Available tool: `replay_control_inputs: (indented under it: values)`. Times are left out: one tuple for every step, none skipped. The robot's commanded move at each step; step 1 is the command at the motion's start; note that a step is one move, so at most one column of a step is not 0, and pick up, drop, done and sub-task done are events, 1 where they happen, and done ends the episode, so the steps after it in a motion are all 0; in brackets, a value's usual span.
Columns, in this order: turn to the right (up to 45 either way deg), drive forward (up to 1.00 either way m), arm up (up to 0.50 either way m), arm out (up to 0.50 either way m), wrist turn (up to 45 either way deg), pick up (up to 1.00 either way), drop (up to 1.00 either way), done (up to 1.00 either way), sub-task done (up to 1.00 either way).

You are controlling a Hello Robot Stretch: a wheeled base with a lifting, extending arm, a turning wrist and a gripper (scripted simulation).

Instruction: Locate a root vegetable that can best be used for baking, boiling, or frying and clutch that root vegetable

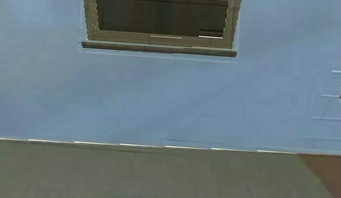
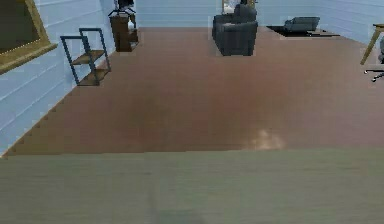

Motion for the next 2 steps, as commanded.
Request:
replay_control_inputs:
  values:
    - [-45.0,0.00,0.00,0.00,0.0,0.00,0.00,0.00,0.00]
    - [0.0,0.30,0.00,0.00,0.0,0.00,0.00,0.00,0.00]
